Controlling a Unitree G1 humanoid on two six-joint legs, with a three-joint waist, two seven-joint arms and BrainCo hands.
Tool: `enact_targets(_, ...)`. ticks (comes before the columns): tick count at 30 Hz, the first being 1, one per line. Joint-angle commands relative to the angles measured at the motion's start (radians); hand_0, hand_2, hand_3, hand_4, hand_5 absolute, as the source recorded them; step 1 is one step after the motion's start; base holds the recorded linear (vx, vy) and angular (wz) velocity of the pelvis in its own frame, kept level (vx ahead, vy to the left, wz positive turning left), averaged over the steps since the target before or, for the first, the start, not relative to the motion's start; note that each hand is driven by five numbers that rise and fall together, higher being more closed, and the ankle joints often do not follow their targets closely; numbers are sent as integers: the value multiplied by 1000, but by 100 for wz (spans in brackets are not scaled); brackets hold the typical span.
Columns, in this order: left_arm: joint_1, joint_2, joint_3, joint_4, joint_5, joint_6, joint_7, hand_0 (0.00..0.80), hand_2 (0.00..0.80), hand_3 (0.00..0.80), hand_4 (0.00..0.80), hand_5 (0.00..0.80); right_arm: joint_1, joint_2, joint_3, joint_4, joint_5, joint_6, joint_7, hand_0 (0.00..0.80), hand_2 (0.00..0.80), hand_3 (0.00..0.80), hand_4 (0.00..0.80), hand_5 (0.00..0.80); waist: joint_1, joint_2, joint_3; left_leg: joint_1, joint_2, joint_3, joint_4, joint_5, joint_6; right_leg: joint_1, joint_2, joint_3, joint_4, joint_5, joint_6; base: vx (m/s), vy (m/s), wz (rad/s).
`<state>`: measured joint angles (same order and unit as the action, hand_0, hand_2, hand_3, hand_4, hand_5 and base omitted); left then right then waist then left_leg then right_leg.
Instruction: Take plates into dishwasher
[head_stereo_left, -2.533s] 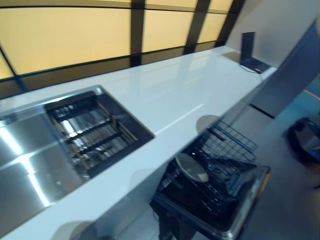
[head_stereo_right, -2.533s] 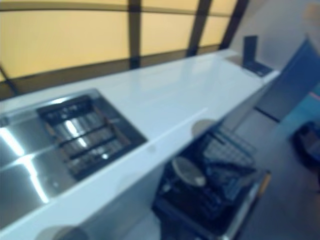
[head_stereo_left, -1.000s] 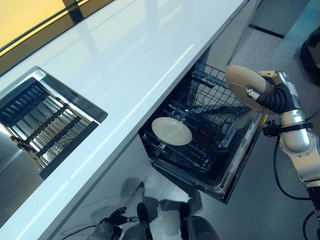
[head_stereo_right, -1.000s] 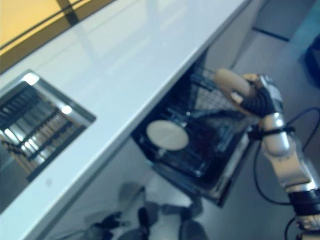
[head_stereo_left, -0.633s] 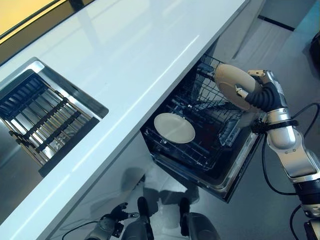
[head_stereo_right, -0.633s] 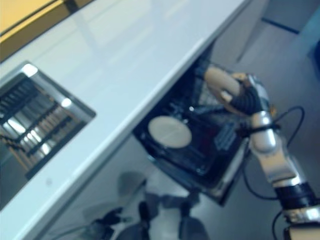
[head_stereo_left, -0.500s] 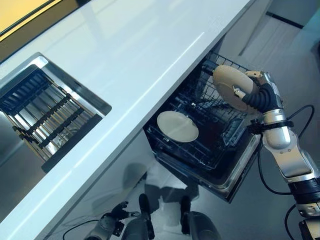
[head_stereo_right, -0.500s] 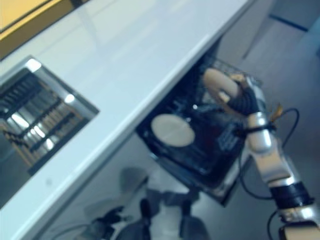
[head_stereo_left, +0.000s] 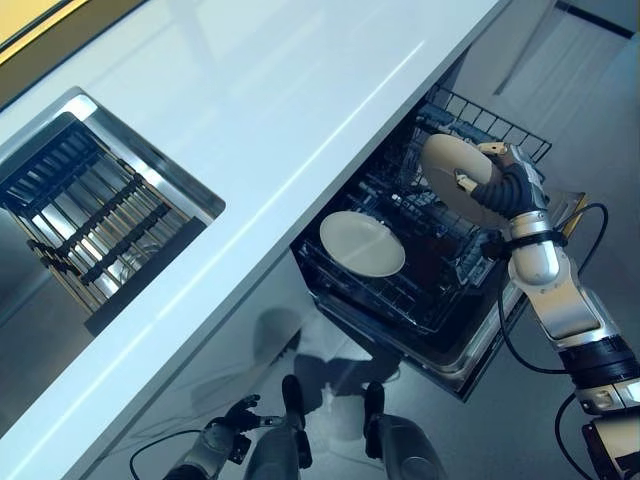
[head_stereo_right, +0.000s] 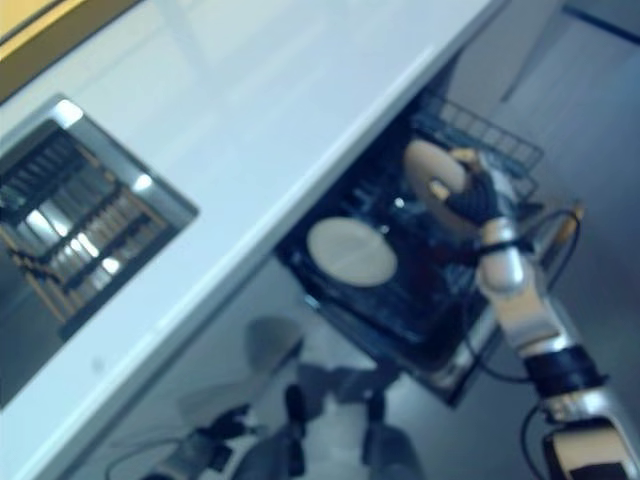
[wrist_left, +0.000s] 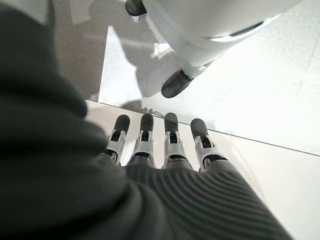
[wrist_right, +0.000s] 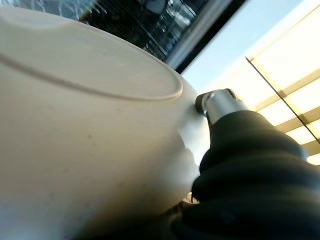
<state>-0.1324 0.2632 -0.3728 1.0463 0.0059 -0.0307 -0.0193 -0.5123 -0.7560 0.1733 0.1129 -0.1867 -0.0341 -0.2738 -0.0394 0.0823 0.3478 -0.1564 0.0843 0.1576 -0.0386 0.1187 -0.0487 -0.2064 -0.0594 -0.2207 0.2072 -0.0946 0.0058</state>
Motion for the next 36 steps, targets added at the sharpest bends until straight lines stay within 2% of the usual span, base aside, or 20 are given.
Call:
enact_targets(1, -25, 46, -15, -13, -21, -2, 1, 0, 0, 0, 0, 0, -142, -19, 22, -17, -36, -6, -17, 800, 800, 800, 800, 800, 7, -66, 16, 7, -86, 38, 14, -116, 27, 105, 69, -56, -215, 18, -34, 10, -40, 8)
enact_targets(19, -40, 101, -36, -72, -38, -2, -13, 0, 0, 0, 0, 0, -295, -156, 149, 139, -118, 33, 47, 800, 800, 800, 800, 800, 36, -61, 82, -46, -74, 9, 48, -108, 18, 38, 66, -83, -145, -8, -45, -3, -56, 7)
enact_targets(25, -37, 111, -35, -84, -40, -1, -16, 0, 0, 0, 0, 0, -317, -169, 165, 172, -134, 49, 44, 800, 800, 800, 800, 800, 41, -61, 94, -59, -69, 7, 60, -107, 17, 23, 66, -85, -129, -11, -47, -8, -31, 1)
enact_targets(30, -38, 118, -38, -95, -43, 3, -20, 0, 0, 0, 0, 0, -332, -168, 173, 219, -123, 104, 29, 800, 800, 800, 800, 800, 45, -59, 100, -67, -65, 7, 66, -105, 15, 15, 66, -86, -123, -12, -47, 0, 0, 0)
enact_targets(36, -47, 112, -46, -91, -42, 2, -17, 0, 0, 0, 0, 0, -333, -108, 157, 277, -21, 170, 4, 800, 800, 800, 800, 800, 50, -54, 107, -64, -66, 4, 63, -104, 16, 12, 64, -87, -117, -14, -48, 0, 0, 0)
